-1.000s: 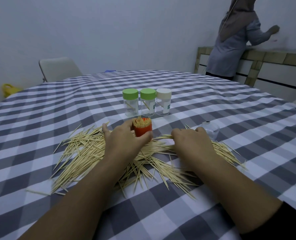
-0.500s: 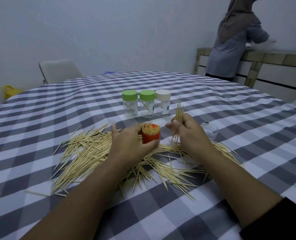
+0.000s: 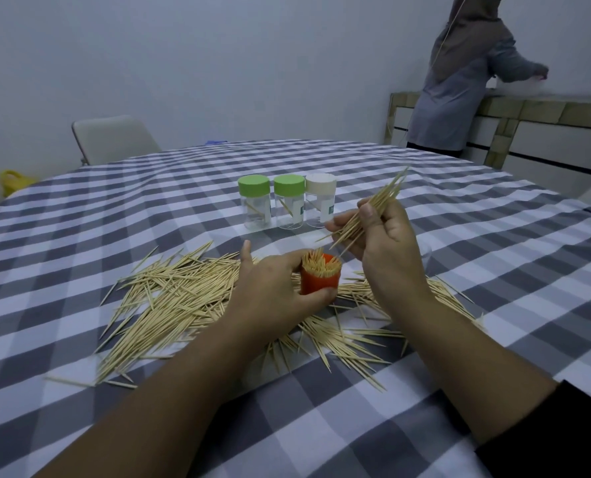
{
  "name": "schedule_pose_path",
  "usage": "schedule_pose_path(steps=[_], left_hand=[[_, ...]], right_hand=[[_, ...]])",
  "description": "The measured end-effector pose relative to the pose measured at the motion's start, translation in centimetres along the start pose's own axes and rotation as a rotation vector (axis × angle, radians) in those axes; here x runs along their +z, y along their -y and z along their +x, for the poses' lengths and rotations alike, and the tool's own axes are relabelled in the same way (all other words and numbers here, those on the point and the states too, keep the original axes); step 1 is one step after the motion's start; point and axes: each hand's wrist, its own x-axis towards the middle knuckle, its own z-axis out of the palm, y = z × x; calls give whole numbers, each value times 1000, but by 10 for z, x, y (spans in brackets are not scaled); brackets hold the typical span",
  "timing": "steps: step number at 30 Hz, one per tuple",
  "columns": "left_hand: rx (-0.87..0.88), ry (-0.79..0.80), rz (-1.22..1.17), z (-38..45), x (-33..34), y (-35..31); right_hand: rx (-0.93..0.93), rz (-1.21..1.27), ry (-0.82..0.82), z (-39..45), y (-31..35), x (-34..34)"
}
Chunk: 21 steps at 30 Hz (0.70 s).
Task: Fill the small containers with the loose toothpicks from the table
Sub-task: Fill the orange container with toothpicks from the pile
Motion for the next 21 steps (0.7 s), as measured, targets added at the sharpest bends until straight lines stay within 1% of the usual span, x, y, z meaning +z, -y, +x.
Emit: schedule_pose_path(steps=[2,5,7,10,15,21], left_hand=[[11,-5,-3,-1,0,-1],[19,-13,-7,-2,0,-2],[21,-17,-20,-2,-1,-2],[15,-7,-33,-2,-1,-3],[10,11,-16,-2,0,-3],[32,6,-4,-1,1,-2]], right_hand=[[1,10,20,-1,0,3],[-40,-79,52,-3,-2,5],[-78,-100,40,-4,-3,6],[-110,-29,-16,-4,0,5],[-124,-1,-81,-4,6,1],[-83,-97,-32,-5,2,2]])
